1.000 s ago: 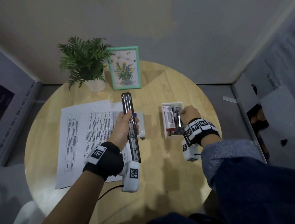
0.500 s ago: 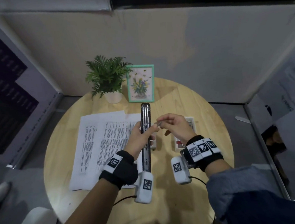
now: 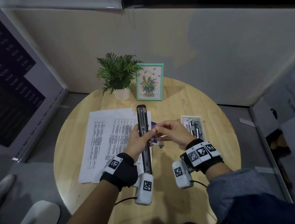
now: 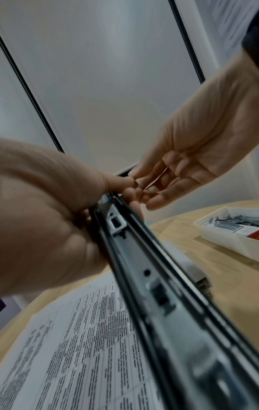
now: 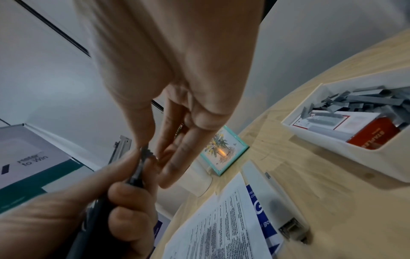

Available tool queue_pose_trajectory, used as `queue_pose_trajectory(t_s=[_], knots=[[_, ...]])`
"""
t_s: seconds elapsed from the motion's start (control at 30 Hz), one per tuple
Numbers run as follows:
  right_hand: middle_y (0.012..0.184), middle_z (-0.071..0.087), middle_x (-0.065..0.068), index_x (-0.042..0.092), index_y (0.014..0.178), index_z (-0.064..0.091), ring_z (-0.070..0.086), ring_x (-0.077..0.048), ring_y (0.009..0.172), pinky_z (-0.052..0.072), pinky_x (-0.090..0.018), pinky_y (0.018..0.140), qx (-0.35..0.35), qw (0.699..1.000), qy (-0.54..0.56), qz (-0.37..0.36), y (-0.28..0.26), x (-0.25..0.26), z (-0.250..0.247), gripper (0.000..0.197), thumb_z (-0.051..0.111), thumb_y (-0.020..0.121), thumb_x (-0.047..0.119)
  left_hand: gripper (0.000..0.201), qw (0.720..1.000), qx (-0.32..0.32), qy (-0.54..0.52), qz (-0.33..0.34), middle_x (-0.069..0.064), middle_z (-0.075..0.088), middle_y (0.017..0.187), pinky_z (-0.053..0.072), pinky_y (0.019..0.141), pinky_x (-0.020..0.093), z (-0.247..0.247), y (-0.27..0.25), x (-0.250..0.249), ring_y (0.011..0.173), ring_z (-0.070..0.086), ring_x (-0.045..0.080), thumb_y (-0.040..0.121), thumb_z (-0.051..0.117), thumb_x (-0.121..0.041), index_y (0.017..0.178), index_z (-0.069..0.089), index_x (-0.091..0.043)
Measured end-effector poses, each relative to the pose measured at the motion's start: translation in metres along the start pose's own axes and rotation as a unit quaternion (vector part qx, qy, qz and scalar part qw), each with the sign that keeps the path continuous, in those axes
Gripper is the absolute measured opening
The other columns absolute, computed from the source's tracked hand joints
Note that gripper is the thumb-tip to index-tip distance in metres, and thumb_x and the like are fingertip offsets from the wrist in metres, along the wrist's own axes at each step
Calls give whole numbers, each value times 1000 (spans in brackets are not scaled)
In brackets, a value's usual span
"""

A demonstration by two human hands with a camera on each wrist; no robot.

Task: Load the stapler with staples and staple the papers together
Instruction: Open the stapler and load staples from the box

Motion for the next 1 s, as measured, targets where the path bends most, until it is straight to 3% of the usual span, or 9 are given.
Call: queue_pose_trajectory(t_s=[0.1, 0.27, 0.33, 0.43, 0.57, 0.67, 0.8, 0.9, 1.0], knots=[[84, 67, -12, 8, 84, 69, 67, -13, 68, 59, -20, 63, 0, 1000, 1, 4, 1, -2, 2, 11, 59, 88, 4, 22, 1000, 20, -2, -5, 2, 66, 79, 47, 52, 22, 1, 1, 1, 55, 59, 6, 86, 63, -15, 104, 50, -9], [85, 66, -18, 1, 90, 68, 66, -20, 70, 61, -27, 72, -23, 1000, -7, 12, 4, -10, 3, 10, 58, 89, 4, 12, 999, 36, -3, -17, -5, 69, 66, 47, 55, 25, 0, 4, 3, 58, 65, 6, 89, 55, -6, 98, 50, -11], [83, 67, -16, 1, 88, 69, 67, -19, 69, 60, -29, 74, -28, 999, -33, 4, 4, -9, 4, 11, 59, 89, 5, 21, 999, 40, 13, -20, -2, 73, 80, 47, 55, 24, -2, 4, 4, 73, 70, 13, 87, 60, -12, 105, 51, -9], [76, 68, -11, 2, 79, 68, 67, -9, 58, 60, -22, 64, -53, 997, -48, -8, 4, -6, 2, 10, 62, 86, 2, 29, 998, 40, 31, -27, 11, 70, 100, 48, 53, 22, -6, 6, 7, 85, 71, 22, 86, 62, -14, 110, 50, -6], [71, 65, -7, 12, 70, 68, 62, -11, 59, 58, -21, 60, -64, 989, -132, -34, 3, -1, 4, 13, 68, 82, 6, 24, 998, 39, 26, -31, 8, 70, 94, 49, 53, 21, -7, 6, 7, 80, 71, 20, 87, 59, -11, 108, 49, -5], [75, 66, -2, 22, 68, 63, 59, -11, 67, 58, -40, 72, -113, 973, -186, -71, 1, 11, -4, 20, 65, 85, 10, 31, 997, 47, 48, -30, 11, 70, 100, 48, 53, 22, -6, 5, 9, 83, 71, 22, 86, 63, -16, 112, 50, -4], [88, 71, -2, 24, 75, 59, 58, -2, 74, 54, -35, 71, -163, 951, -206, -162, -3, 53, -14, 17, 58, 89, 13, 30, 994, 66, 89, -19, 9, 65, 92, 47, 54, 22, -3, 2, 7, 69, 64, 17, 87, 62, -17, 111, 48, -5], [92, 70, -7, 15, 83, 59, 63, -20, 78, 56, -39, 63, -120, 945, -252, -172, 0, 70, -3, 8, 55, 90, 13, 19, 992, 78, 98, -13, 2, 56, 78, 46, 52, 20, 2, -2, 8, 57, 52, 11, 89, 58, -14, 102, 46, -9], [92, 67, -7, 16, 85, 57, 65, -36, 79, 57, -48, 68, -89, 938, -289, -170, 5, 72, 5, 7, 55, 91, 15, 17, 992, 78, 98, -14, 1, 50, 76, 45, 52, 20, 5, -1, 9, 57, 48, 11, 90, 58, -15, 99, 44, -11]])
Point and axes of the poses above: each hand's wrist, its own y-axis towards the middle knuckle, its own z-axis out of the palm, x = y × z, the point moved 8 cm from there along y, towards the middle knuckle
